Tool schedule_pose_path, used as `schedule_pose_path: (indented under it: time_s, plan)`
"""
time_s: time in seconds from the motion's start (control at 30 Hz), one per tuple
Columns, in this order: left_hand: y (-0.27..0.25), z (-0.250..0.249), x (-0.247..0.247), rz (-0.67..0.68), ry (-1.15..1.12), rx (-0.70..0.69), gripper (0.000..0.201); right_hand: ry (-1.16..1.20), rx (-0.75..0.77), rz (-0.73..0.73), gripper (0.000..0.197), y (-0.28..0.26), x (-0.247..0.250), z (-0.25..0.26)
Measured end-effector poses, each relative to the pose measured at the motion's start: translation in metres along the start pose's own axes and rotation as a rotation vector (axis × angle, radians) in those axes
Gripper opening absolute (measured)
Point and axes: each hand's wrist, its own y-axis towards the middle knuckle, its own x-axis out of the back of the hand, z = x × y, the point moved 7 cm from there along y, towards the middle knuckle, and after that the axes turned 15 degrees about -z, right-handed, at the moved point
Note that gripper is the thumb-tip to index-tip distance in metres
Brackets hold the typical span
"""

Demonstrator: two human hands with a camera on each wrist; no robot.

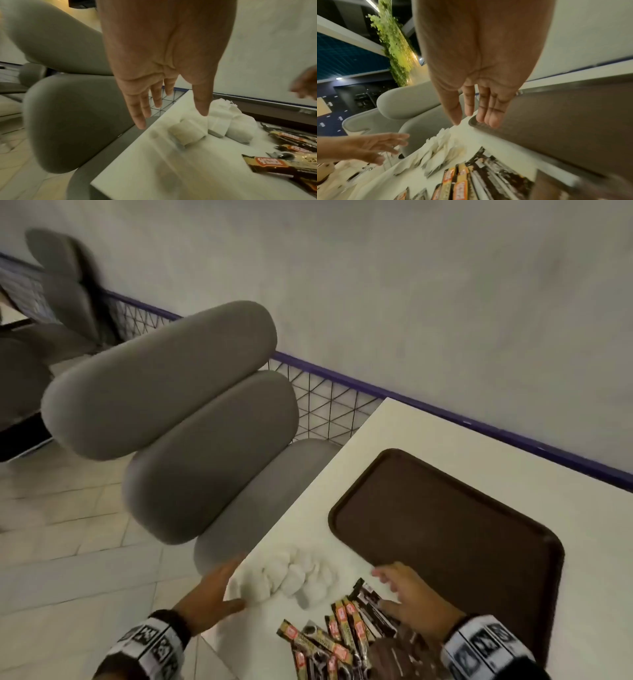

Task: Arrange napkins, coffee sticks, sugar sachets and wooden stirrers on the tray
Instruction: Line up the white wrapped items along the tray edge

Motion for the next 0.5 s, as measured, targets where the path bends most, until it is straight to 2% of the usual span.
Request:
schedule_pose_path:
  time_s: [0.13, 0.27, 0.33, 0.4, 0.5]
  plan:
    - [0.026, -0.012, -0.016, 0.094, -0.014, -0.005, 0.106, -0.037, -0.108, 0.097, 0.089, 0.038, -0.040, 0.018]
    - [0.042, -0.012, -0.032, 0.143, 0.175, -0.025, 0.122, -0.088, -0.209, 0.119, 0.109, 0.056, -0.061, 0.024]
    - [0.048, -0.013, -0.036, 0.131, 0.148, 0.011, 0.115, -0.072, -0.256, 0.126, 0.108, 0.066, -0.072, 0.023]
    - [0.053, -0.019, -0.040, 0.128, 0.061, 0.016, 0.103, -0.071, -0.275, 0.147, 0.097, 0.072, -0.081, 0.021]
    - [0.060, -0.027, -0.047, 0.134, 0.045, -0.026, 0.089, -0.125, -0.262, 0.123, 0.061, 0.081, -0.084, 0.020]
